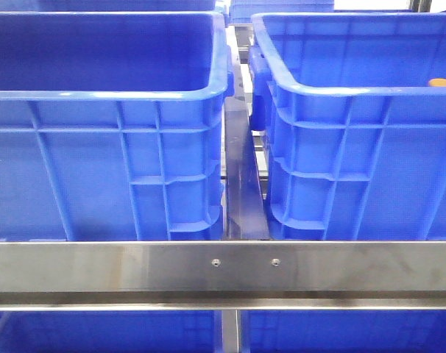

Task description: Pick red and yellow buttons and place in box

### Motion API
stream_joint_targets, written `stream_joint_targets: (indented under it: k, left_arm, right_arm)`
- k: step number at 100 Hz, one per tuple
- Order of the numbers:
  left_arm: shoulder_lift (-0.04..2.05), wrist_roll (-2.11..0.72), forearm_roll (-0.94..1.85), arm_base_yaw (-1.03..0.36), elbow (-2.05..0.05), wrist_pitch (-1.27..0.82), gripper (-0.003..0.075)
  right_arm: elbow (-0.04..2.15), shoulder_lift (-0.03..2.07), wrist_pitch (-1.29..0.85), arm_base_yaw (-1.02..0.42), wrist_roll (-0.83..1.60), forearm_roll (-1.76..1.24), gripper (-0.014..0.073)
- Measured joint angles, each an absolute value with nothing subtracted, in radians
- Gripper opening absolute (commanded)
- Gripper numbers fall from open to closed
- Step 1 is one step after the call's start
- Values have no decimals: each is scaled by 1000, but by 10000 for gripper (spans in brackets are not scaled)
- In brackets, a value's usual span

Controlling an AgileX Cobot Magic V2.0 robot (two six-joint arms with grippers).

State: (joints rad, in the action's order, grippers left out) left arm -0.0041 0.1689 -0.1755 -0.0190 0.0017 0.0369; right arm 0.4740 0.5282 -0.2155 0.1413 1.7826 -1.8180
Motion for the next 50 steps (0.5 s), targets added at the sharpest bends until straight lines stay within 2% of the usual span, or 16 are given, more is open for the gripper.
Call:
stream_joint_targets:
  k: [13, 50]
  left_arm:
    - [-4, 169, -176, -19, 2, 37, -19]
    - [-4, 169, -176, -19, 2, 37, -19]
  right_arm:
    - [474, 528, -227, 141, 1644, -1681, -68]
    - [474, 522, -255, 129, 759, -794, -68]
